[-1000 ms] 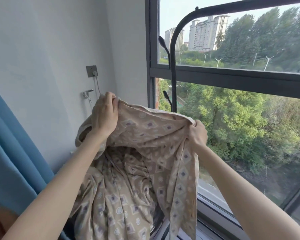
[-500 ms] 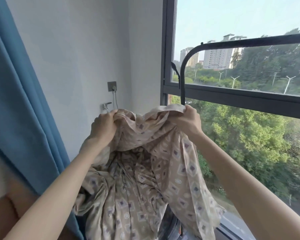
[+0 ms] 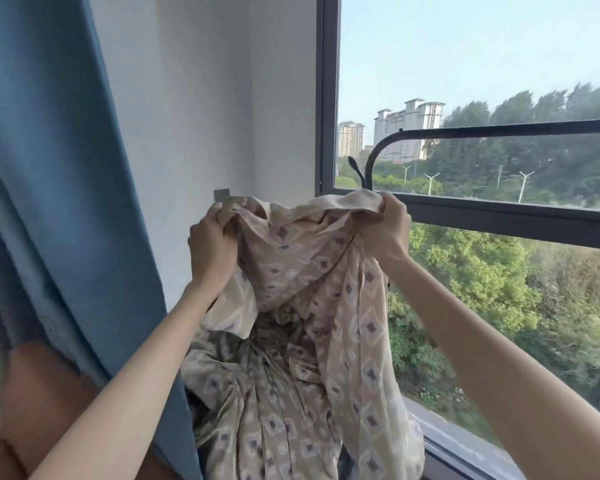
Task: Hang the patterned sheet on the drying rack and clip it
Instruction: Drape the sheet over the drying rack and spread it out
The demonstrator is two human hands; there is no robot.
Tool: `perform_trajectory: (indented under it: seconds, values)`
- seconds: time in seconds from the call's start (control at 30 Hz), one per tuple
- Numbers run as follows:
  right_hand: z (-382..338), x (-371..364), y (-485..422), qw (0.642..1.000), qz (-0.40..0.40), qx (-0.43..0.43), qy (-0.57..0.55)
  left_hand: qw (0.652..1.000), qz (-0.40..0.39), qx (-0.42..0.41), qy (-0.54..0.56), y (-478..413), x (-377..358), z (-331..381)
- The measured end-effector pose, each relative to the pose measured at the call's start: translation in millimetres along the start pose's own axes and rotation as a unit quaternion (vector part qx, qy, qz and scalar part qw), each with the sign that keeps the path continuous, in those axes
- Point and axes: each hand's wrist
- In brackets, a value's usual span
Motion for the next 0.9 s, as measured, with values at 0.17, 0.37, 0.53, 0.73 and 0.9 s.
perform_trajectory:
  seconds: [0.17, 0.37, 0.53, 0.73, 0.9]
  values:
    - [-39, 23, 18, 0.996, 0.064, 0.037, 0.039, 0.998, -0.013, -0.041, 0.037, -9, 25, 26]
    - [-84, 84, 20, 0.978, 0.14, 0.118, 0.097, 0.984, -0.005, -0.121, 0.129, -19, 48, 95]
    - [-119, 160, 13, 0.946, 0.173, 0.193, 0.197, 0.976, -0.001, -0.159, 0.149, -25, 60, 164]
    - [-172, 269, 13, 0.882, 0.23, 0.251, 0.326, 0.966, 0.031, -0.198, 0.163, -19, 79, 249]
    - [-222, 351, 26, 0.88, 0.268, 0.236, 0.314, 0.958, 0.049, -0.169, 0.228, -2, 80, 325]
Point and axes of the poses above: each hand's wrist, its own y-axis away from the middle knuckle, its own x-axis out of the back of the hand, z = x × y, and after that the axes turned 1 degree about -y, right-handed
